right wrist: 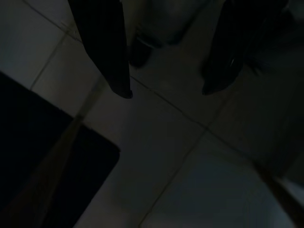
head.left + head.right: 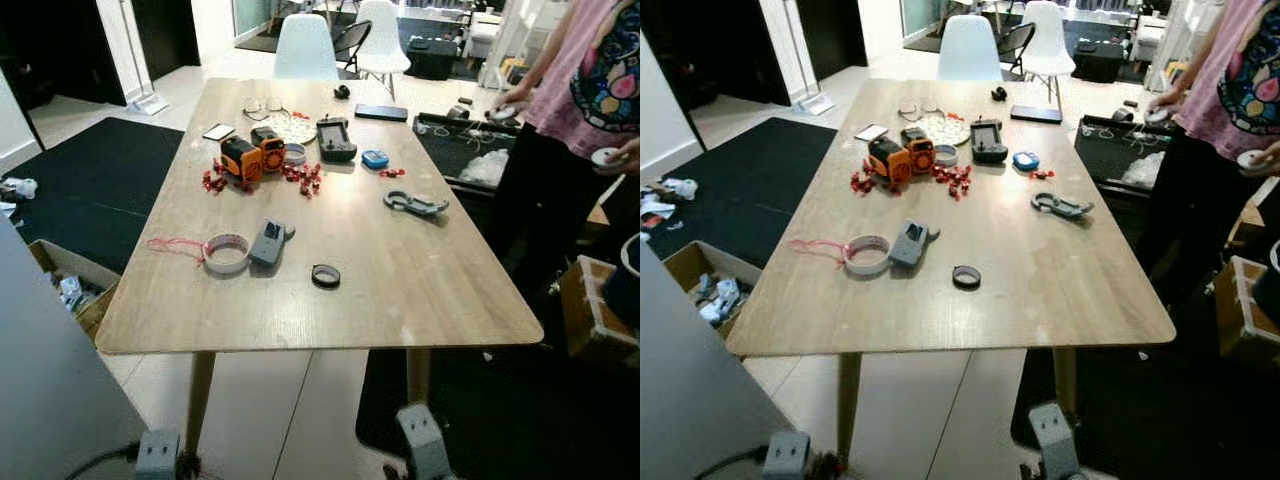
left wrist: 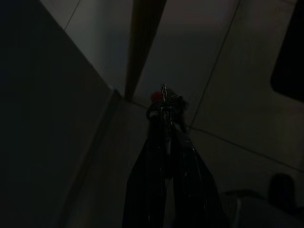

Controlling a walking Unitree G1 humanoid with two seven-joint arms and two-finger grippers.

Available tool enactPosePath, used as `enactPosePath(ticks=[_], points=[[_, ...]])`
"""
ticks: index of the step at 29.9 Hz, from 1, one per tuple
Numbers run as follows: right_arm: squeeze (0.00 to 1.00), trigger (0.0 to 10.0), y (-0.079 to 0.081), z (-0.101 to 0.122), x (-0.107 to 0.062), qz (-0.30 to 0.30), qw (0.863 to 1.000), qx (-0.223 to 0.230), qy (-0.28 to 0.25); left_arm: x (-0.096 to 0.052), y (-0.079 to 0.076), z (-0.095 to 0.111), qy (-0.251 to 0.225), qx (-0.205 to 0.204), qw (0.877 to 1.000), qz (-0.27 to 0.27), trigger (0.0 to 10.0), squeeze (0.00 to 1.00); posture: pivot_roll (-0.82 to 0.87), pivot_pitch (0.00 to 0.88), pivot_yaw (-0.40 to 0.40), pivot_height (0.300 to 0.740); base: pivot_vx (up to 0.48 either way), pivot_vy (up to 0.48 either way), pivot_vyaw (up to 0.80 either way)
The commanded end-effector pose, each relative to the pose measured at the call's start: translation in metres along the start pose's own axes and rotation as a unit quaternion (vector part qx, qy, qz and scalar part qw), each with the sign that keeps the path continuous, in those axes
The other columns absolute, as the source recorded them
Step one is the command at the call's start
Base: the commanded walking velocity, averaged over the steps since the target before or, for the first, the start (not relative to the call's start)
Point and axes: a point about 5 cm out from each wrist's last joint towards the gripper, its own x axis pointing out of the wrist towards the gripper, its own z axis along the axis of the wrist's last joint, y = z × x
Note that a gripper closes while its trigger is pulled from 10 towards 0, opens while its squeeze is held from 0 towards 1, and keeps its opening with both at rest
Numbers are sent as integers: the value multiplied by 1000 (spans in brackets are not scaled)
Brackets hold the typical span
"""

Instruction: Hang keys on a hook

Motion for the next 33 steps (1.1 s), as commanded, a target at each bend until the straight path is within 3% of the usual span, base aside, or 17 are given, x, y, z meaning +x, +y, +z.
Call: enactPosePath(ticks=[1, 6, 23, 33], points=[[0, 10000, -1, -5, -2, 5, 1000, -3, 5, 0, -2, 2, -9, 1, 1000, -3, 10000, 0, 65, 37, -48, 740, 0, 0, 0], [0, 10000, 0, -5, -2, 7, 1000, -7, 7, 0, -2, 2, -8, 0, 1000, -3, 10000, 0, 66, 38, -49, 740, 0, 0, -205], [0, 10000, 0, -7, -3, 7, 1000, 0, 9, 0, 0, 0, -3, -3, 1000, 0, 10000, 0, 62, 39, -53, 740, 0, 0, -800], [0, 10000, -2, -6, -3, 4, 1000, 1, 11, 0, -2, -1, 0, -19, 1000, 9, 10000, 0, 59, 41, -59, 740, 0, 0, -42]])
